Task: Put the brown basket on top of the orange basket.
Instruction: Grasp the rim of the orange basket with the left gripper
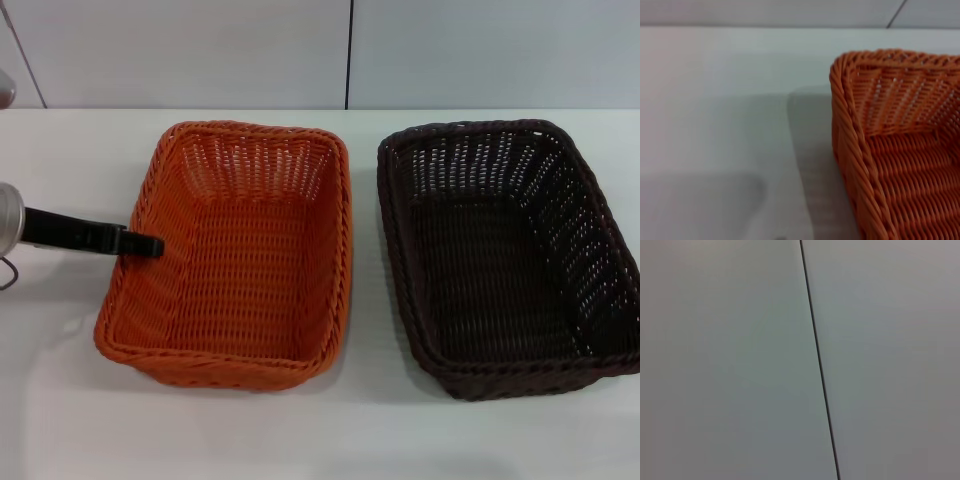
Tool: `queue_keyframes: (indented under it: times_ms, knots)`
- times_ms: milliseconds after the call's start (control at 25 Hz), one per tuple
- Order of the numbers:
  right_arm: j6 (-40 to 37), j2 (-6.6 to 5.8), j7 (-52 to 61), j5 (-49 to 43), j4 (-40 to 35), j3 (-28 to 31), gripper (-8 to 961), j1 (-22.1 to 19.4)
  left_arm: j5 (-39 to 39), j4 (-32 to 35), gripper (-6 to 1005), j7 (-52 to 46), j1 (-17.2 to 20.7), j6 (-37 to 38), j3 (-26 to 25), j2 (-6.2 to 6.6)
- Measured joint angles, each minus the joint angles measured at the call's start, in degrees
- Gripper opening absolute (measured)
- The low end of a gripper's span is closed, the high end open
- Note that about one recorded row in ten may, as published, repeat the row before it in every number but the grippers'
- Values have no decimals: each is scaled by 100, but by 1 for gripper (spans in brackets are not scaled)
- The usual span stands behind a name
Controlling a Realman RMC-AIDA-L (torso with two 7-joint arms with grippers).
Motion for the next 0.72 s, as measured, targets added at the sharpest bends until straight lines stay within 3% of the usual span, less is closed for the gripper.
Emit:
queue_keyframes:
  times_ms: [480, 680, 720]
  knots:
    - [48, 32, 0, -82, -175, -23, 504, 182, -18, -190, 736, -63, -19, -5, 318, -16]
    - [185, 44, 1, -51, -215, 9, 504, 339, -42, -186, 610, -111, 42, 14, 351, -20]
    - [204, 43, 1, -49, -218, 9, 504, 362, -43, -183, 543, -118, 53, 13, 357, -22]
